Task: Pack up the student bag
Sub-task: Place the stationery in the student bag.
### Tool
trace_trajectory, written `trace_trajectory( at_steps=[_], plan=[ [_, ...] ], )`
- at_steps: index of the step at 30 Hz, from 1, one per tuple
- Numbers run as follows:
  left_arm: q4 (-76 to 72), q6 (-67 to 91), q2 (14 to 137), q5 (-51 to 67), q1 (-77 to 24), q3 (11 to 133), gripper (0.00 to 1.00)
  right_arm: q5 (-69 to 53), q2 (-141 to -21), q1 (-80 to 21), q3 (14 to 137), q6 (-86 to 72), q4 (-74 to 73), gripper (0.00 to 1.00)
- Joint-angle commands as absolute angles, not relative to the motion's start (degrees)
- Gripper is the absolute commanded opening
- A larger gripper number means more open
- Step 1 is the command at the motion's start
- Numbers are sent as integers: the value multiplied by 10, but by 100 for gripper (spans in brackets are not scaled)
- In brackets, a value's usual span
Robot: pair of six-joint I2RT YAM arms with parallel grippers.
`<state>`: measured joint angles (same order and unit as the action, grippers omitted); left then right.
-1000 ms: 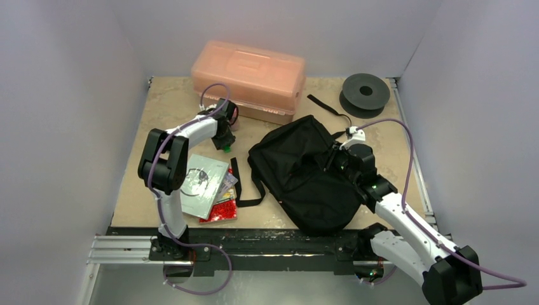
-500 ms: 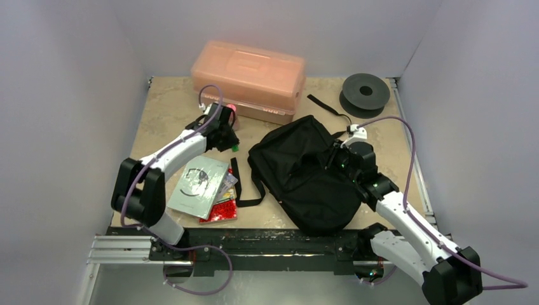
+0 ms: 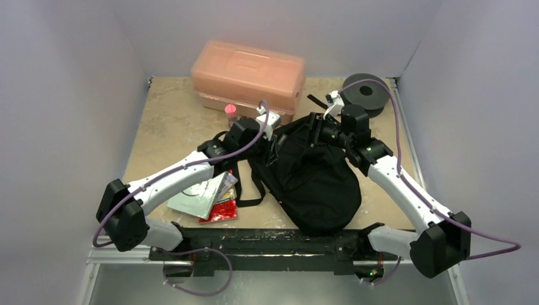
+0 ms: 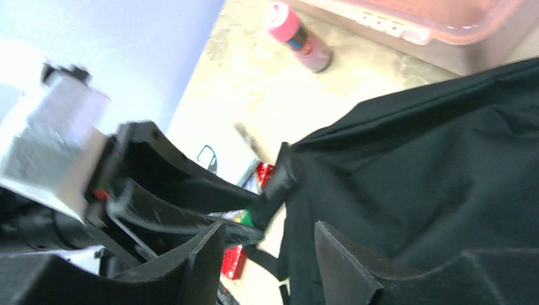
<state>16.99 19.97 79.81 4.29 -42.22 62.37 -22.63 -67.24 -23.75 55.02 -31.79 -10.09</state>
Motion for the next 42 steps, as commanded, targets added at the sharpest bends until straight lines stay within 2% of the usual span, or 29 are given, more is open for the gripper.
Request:
trace_trajectory(
  at_steps=[1,3,5,7,12,14,25,34,42],
  plan=[
    [171,79,789,14,-467,644,0,-325,-655,-225,592,-332,-128,64],
    [155,60,779,15,-478,631,0,-358,-673,-223,607,-312,-148,68],
    [154,32,773,3,-495,627,0,-397,-706,-221,628,-278,-185,67],
    [156,9,765,-21,-510,621,0,-381,-720,-221,640,-250,-221,66],
    [141,-23,753,-45,-529,605,0,-384,-696,-221,584,-264,-179,67],
    [135,-31,752,-39,-534,603,0,-419,-701,-221,572,-259,-175,64],
    [131,-54,758,-4,-542,593,0,-445,-690,-221,512,-281,-107,53],
    [128,-86,754,32,-551,569,0,-465,-695,-218,504,-274,-88,51],
    [115,-103,760,33,-556,556,0,-486,-719,-217,492,-248,-101,33]
  ],
)
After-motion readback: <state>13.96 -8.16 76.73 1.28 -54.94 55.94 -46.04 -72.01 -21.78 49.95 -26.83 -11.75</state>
